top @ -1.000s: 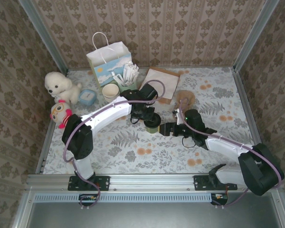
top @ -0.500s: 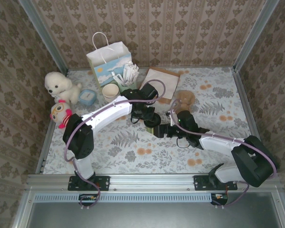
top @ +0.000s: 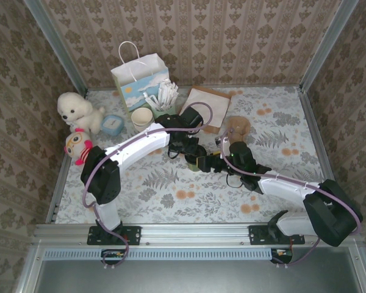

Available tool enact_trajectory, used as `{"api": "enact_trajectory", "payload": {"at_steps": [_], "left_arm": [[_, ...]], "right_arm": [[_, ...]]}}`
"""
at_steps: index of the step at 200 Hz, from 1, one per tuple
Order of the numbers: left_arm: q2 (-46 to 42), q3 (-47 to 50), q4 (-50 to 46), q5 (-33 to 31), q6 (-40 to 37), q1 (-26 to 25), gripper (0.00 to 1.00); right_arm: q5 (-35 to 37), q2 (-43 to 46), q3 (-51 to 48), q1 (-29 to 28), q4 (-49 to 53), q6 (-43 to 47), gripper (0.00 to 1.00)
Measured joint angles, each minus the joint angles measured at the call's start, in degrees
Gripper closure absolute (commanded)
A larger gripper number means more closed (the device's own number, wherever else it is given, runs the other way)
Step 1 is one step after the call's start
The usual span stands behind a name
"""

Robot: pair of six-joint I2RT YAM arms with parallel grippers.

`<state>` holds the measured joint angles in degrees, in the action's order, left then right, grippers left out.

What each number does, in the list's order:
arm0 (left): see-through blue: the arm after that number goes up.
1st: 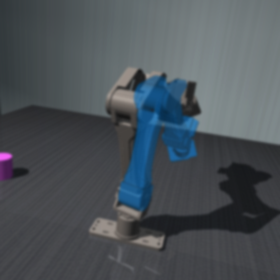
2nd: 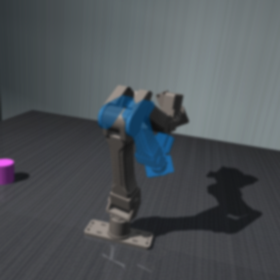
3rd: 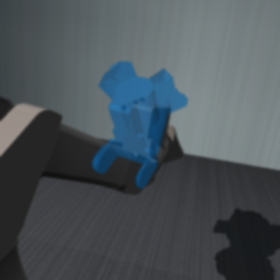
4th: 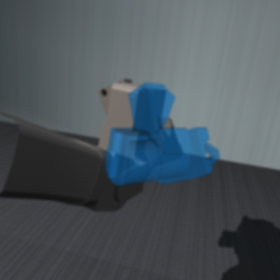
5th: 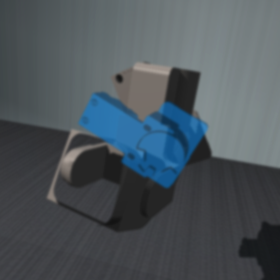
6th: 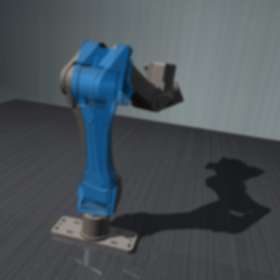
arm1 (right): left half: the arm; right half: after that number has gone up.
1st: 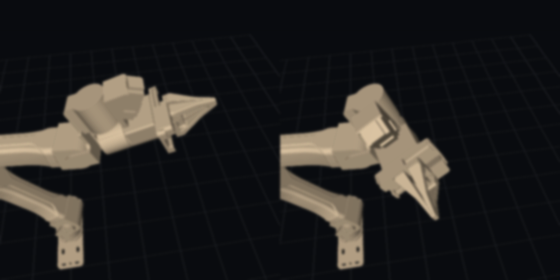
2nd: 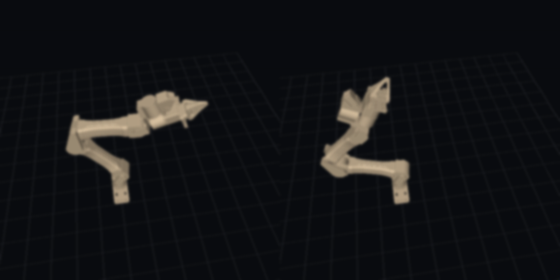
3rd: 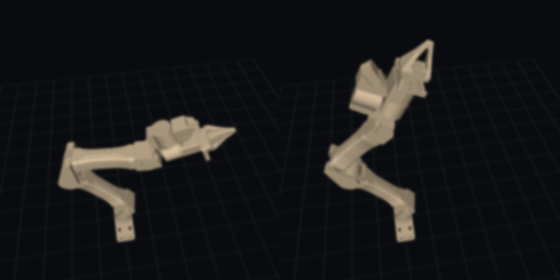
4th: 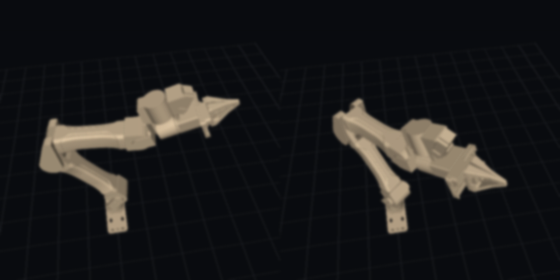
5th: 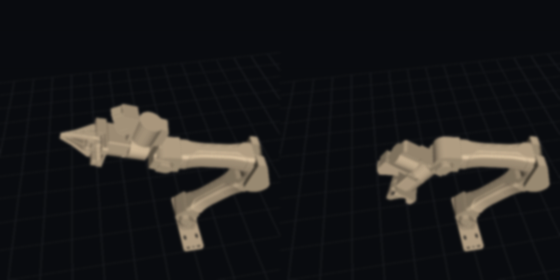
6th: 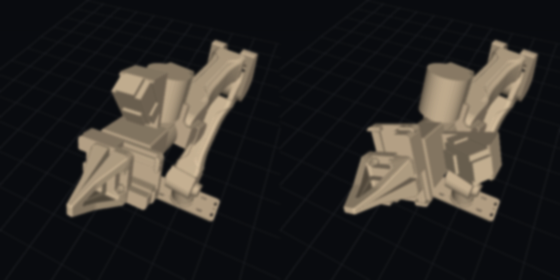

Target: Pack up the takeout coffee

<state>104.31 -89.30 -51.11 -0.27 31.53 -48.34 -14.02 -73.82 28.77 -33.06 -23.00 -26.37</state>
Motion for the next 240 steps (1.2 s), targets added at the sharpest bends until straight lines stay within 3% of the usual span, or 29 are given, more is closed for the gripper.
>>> {"api": "enact_trajectory", "payload": {"at_steps": [186,240], "left_arm": [[0.11,0.0,0.13,0.26,-0.07,0.02,1.0],[-0.02,0.39,0.81,0.68,-0.24,0.02,1.0]], "right_arm": [[3.34,-4.9,0.17,-3.58,-0.57,3.87,0.16],[8.33,-7.48,0.26,-4.35,7.67,4.13,0.17]]}}
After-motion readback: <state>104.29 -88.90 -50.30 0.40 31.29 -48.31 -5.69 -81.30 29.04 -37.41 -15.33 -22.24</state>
